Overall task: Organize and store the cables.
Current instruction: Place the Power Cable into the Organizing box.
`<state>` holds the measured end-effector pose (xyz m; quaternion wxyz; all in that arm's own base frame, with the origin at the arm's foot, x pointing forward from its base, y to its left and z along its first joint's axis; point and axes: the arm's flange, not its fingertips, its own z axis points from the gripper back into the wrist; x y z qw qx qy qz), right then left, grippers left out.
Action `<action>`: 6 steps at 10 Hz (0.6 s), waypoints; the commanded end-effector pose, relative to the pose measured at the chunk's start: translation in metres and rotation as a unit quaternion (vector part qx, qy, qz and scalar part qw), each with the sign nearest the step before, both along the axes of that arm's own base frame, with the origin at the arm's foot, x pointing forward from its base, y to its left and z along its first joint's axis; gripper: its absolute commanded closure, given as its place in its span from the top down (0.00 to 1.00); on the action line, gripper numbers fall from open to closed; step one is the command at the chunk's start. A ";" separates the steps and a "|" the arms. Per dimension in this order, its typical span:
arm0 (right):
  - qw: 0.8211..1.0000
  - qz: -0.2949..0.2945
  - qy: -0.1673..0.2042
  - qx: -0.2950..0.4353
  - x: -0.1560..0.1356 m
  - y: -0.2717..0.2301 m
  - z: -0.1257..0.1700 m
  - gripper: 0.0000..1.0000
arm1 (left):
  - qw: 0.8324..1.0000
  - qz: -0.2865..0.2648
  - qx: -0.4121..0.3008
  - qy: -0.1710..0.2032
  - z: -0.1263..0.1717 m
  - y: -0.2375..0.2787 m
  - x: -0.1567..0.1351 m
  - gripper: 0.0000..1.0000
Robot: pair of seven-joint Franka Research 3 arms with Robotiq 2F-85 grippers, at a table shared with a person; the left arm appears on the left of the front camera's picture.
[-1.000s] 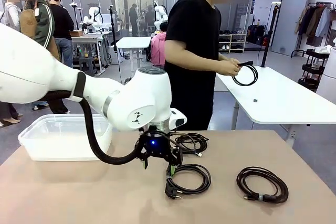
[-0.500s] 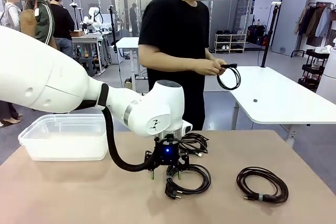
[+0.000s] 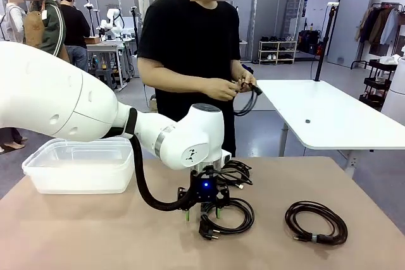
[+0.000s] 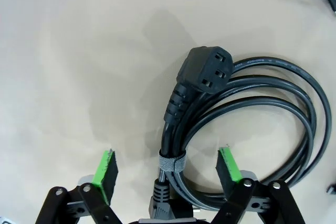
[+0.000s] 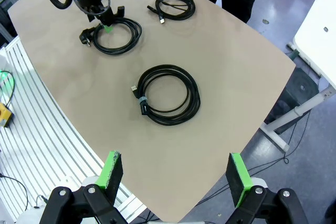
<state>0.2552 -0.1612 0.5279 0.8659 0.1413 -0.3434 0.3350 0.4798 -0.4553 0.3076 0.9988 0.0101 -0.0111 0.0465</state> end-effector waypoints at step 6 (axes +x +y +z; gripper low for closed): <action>1.000 0.001 -0.005 -0.002 0.000 0.000 0.001 1.00 | 0.999 0.006 -0.031 -0.016 -0.001 0.003 -0.006 0.00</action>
